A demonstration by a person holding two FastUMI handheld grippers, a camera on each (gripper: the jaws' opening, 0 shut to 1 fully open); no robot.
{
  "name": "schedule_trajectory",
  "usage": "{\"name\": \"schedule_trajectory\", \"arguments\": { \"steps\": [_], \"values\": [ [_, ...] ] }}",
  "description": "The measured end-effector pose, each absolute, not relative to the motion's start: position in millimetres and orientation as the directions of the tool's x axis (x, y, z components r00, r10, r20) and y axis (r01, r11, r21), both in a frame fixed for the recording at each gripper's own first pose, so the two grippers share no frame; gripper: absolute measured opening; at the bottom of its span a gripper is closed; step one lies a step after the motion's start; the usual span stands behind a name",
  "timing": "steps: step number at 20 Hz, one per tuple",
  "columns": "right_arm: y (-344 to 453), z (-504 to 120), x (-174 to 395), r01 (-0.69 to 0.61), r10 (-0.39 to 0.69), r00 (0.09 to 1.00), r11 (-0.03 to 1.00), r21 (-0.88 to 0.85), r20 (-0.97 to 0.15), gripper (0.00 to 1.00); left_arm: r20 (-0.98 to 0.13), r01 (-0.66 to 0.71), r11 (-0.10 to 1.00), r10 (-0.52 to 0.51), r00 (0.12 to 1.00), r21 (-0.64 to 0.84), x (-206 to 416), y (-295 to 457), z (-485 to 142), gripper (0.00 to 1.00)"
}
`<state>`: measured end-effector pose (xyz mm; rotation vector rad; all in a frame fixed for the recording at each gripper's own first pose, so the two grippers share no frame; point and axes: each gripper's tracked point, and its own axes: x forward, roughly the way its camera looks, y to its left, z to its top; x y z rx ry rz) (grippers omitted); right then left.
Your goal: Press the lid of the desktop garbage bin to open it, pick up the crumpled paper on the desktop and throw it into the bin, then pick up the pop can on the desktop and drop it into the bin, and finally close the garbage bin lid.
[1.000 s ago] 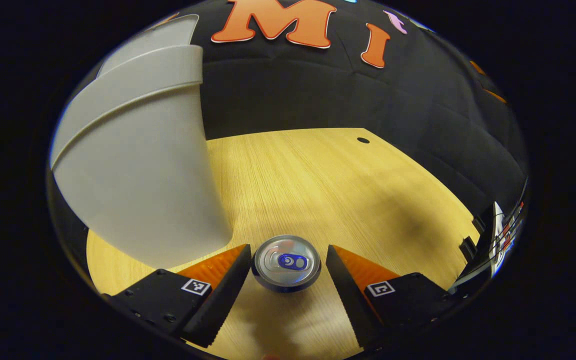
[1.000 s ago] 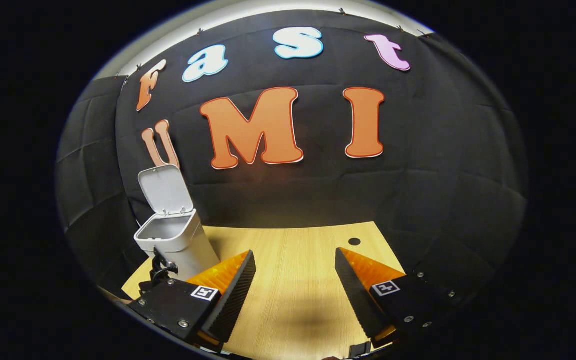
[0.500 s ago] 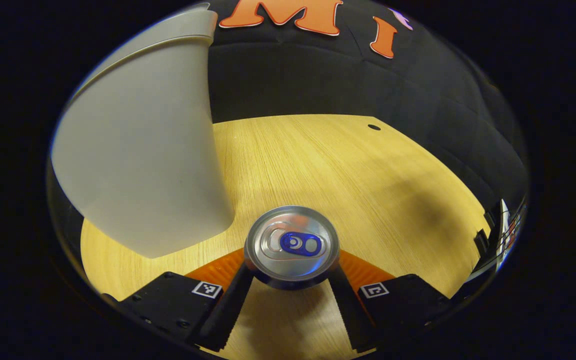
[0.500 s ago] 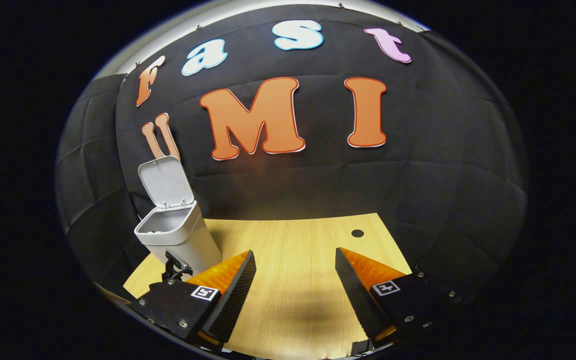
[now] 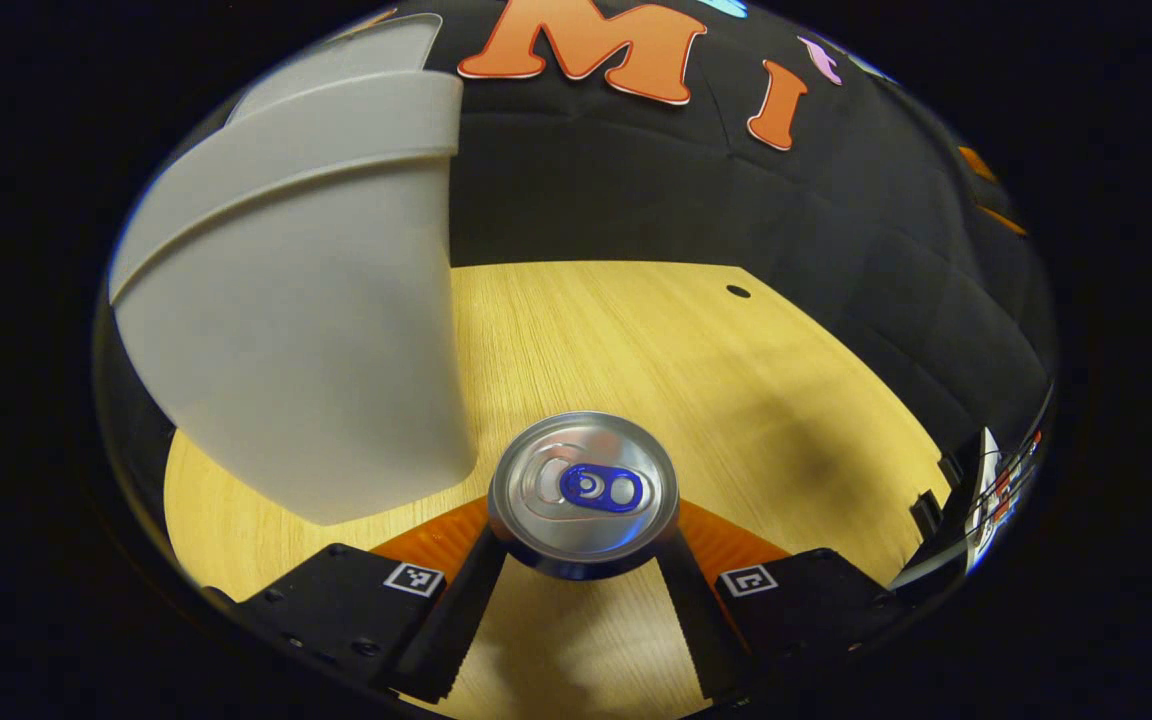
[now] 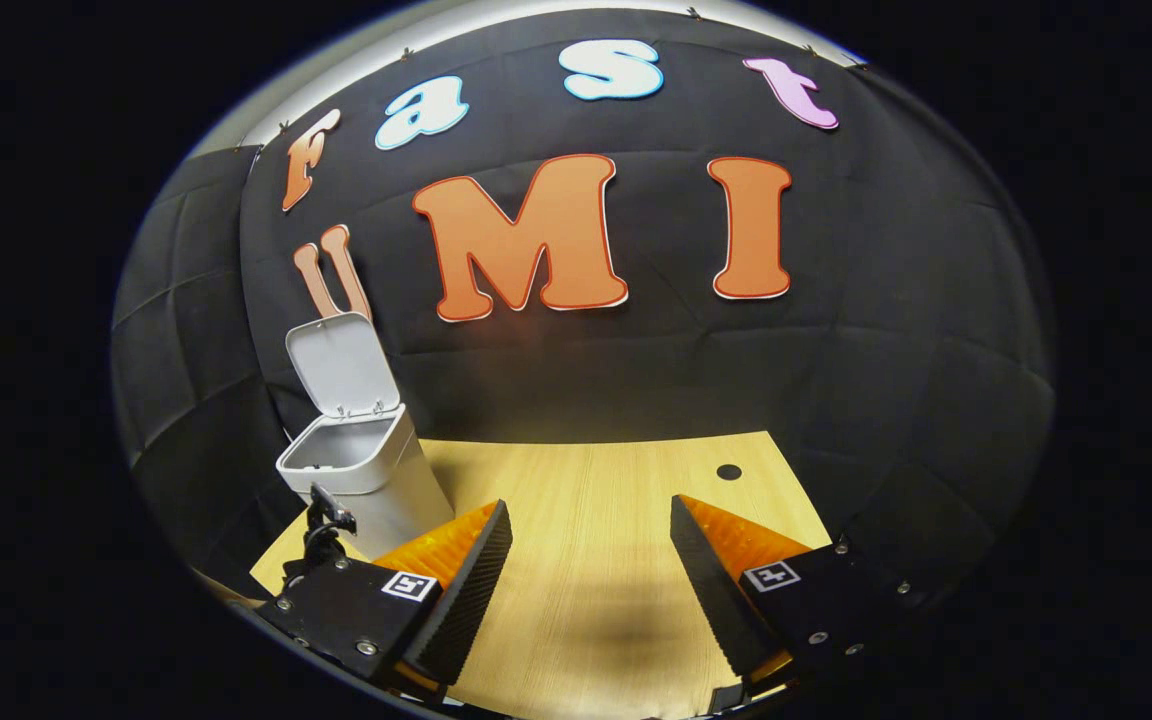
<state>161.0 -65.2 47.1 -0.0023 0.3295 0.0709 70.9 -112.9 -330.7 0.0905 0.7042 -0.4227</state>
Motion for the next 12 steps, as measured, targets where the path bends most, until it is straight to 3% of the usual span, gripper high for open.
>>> {"name": "schedule_trajectory", "arguments": {
  "steps": [9, 10, 12],
  "values": [
    [-50, 55, 165, -0.106, 0.11, 0.955, 0.994, 0.032, -0.274, 0.95, -0.581, 0.429, 0.902, -0.375, 0.722, -0.05, 38, -102, -225, 0.84],
    [-49, 57, 165, -0.108, 0.114, 0.957, 0.993, 0.039, -0.266, 0.95, -0.571, 0.427, 0.903, -0.377, 0.729, -0.051, 33, -100, -213, 0.8],
    [-48, 59, 165, -0.108, 0.118, 0.962, 0.993, 0.051, -0.248, 1.0, -0.55, 0.423, 0.905, -0.374, 0.747, -0.042, 28, -96, -190, 0.84]
  ]
}}
